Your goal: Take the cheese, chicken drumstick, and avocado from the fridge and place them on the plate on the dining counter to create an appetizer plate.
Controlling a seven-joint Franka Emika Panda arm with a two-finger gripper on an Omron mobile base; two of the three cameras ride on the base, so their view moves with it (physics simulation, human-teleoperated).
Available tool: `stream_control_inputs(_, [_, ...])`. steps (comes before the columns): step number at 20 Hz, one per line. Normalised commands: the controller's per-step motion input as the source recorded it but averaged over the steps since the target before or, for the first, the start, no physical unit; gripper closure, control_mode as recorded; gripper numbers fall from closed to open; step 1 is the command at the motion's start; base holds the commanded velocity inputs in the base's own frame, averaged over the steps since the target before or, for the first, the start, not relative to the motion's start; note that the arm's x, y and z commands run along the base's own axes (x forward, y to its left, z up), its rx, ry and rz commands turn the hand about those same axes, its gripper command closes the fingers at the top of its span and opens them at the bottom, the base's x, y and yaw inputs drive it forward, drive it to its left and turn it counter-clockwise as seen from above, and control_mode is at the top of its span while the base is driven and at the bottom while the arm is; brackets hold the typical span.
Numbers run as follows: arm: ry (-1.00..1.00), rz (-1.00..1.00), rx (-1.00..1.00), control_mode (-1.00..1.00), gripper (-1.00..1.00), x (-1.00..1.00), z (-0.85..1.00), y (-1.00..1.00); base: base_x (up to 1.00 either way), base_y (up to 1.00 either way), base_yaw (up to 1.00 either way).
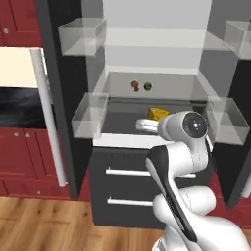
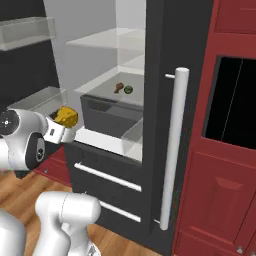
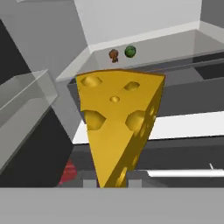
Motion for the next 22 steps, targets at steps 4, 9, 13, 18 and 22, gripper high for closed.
stream_control_inputs(4, [0.00,0.00,0.00,1.00,1.00,0.00,0.00,0.00,-0.98,-0.06,0.46])
stream_control_inputs(9, [0.00,0.00,0.00,1.00,1.00,0.00,0.00,0.00,-0.96,-0.12,0.47])
stream_control_inputs(13, [0.00,0.00,0.00,1.00,1.00,0.00,0.00,0.00,-0.63,-0.46,0.52])
stream_control_inputs(18, [0.00,0.00,0.00,1.00,1.00,0.00,0.00,0.00,-0.35,-0.77,0.67])
stream_control_inputs(22, [0.00,0.00,0.00,1.00,1.00,0.00,0.00,0.00,-0.24,-0.78,0.78])
